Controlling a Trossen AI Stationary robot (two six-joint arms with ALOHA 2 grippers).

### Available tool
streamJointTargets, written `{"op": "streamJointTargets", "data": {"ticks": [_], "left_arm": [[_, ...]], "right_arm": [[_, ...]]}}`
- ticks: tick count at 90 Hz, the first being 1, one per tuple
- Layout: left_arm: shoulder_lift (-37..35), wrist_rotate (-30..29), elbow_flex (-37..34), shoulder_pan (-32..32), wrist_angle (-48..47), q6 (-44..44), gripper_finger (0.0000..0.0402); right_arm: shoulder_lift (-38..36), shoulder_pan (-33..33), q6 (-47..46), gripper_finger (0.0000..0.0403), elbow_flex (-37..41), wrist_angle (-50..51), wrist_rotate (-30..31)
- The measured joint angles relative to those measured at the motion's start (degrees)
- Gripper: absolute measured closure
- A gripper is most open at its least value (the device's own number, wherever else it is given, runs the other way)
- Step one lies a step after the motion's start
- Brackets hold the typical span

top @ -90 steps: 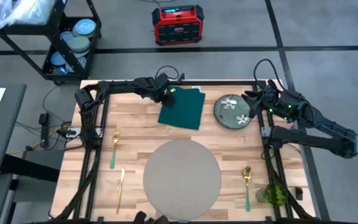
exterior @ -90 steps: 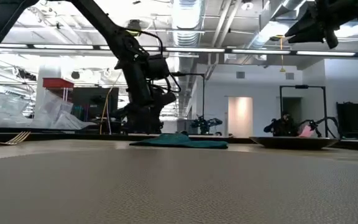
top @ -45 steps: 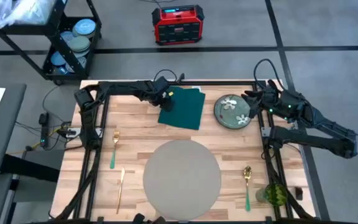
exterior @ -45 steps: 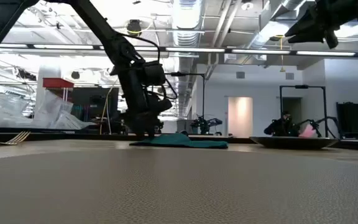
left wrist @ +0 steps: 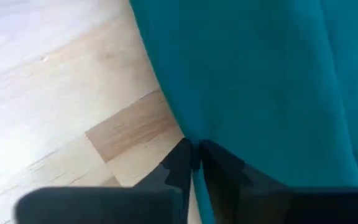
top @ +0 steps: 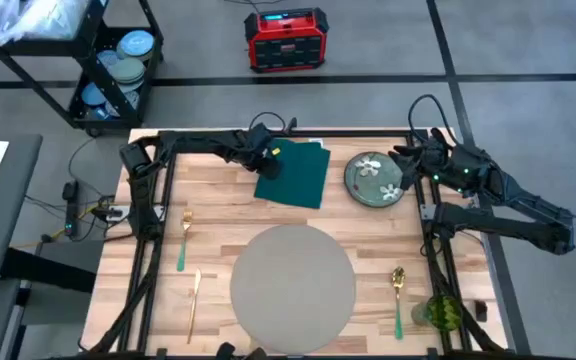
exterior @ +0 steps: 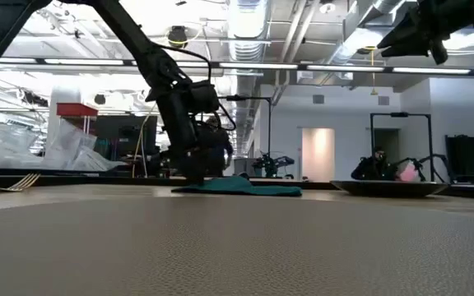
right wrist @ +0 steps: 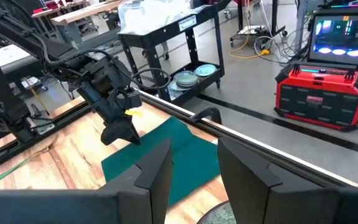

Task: Set table place
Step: Fold the green napkin

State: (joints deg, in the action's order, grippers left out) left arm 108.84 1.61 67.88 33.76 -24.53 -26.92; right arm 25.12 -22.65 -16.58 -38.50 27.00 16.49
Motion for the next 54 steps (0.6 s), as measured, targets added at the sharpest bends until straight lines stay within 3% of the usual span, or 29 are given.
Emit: {"op": "streamJointTargets", "data": {"ticks": [33, 54], "left_arm": [[-0.15, -0.75, 0.02, 1.25, -3.08, -2.11, 0.0401], [-3.84, -1.04, 0.04, 3.06, -6.2, -4.44, 0.0402]], "right_arm": [[-0.01, 0.0, 0.0, 0.0284, 0.0, -0.02, 0.13], [-0.01, 0.0, -0.01, 0.0284, 0.0, -0.01, 0.13]]}}
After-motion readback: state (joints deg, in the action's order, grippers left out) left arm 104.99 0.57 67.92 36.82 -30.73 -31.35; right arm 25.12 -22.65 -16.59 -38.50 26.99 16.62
